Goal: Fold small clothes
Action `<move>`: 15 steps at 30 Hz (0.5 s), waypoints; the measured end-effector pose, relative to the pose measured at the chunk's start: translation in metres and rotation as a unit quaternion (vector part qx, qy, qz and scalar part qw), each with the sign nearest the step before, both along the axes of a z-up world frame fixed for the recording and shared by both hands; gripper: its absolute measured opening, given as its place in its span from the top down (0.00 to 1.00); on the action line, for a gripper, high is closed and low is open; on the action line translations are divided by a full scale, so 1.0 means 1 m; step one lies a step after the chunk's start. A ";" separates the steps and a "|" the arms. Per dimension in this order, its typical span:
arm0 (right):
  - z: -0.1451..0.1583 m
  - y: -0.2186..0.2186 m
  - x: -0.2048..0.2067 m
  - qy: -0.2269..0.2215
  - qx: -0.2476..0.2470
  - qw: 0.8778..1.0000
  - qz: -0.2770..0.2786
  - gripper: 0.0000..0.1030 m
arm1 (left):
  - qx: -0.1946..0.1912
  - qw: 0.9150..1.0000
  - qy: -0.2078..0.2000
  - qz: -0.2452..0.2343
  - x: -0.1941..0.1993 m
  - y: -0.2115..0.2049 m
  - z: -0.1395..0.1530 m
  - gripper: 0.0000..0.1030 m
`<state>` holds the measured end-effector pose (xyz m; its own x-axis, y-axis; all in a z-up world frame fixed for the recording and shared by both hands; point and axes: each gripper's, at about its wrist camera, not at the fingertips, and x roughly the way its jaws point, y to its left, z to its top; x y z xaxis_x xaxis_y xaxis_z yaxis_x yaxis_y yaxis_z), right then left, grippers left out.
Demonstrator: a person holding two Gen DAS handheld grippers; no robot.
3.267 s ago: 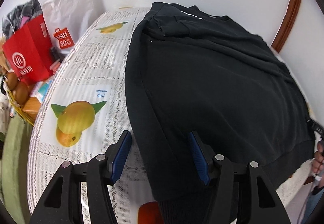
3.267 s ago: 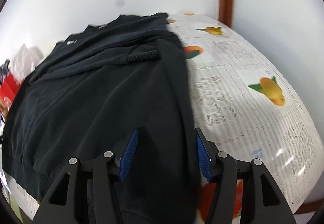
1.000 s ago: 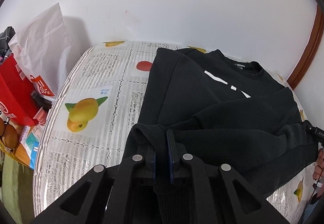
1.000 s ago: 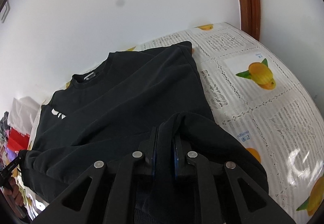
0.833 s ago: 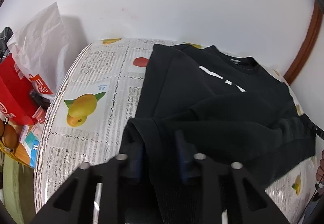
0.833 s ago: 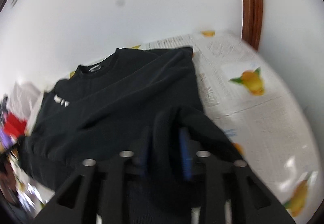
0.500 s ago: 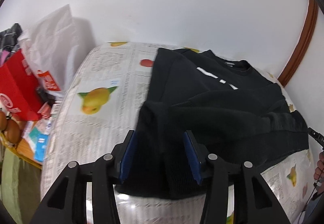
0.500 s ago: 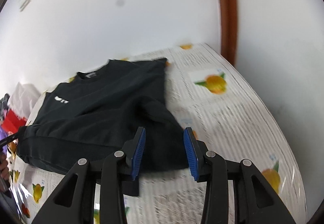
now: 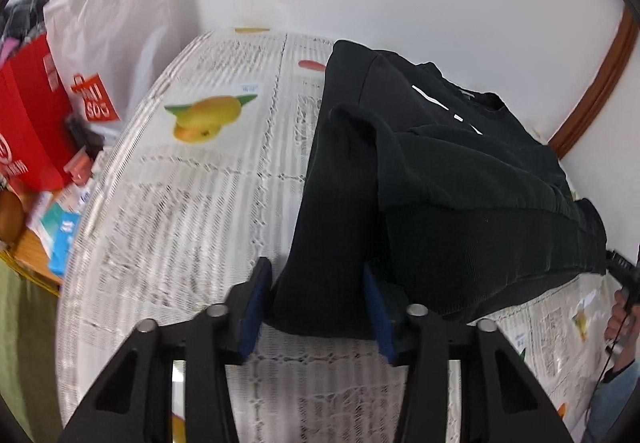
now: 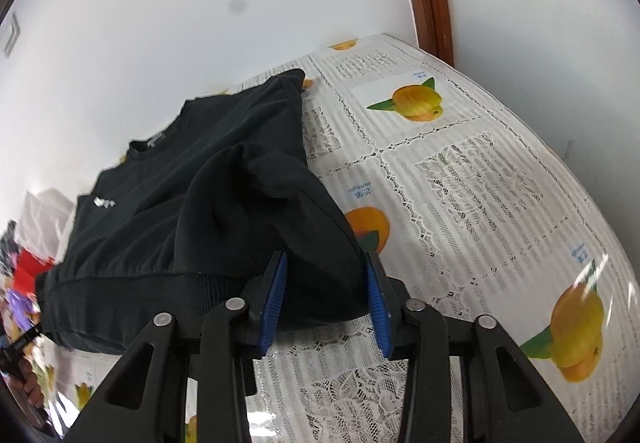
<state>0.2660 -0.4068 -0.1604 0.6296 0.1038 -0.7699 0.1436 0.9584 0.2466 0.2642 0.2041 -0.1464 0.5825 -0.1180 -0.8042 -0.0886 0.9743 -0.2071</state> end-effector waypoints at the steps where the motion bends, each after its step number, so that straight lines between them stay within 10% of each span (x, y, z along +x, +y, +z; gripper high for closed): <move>1: 0.002 0.003 0.000 -0.001 -0.014 1.000 0.005 0.76 | 0.000 1.000 -0.002 -0.004 0.000 -0.002 -0.001 0.70; 3: 0.004 0.006 -0.002 -0.001 -0.036 0.999 0.011 0.86 | 0.005 1.000 -0.008 -0.010 -0.001 -0.006 -0.002 0.84; 15: 0.013 0.007 -0.034 0.008 -0.053 0.998 0.018 0.91 | 0.035 0.999 -0.011 -0.018 -0.047 -0.025 0.004 0.86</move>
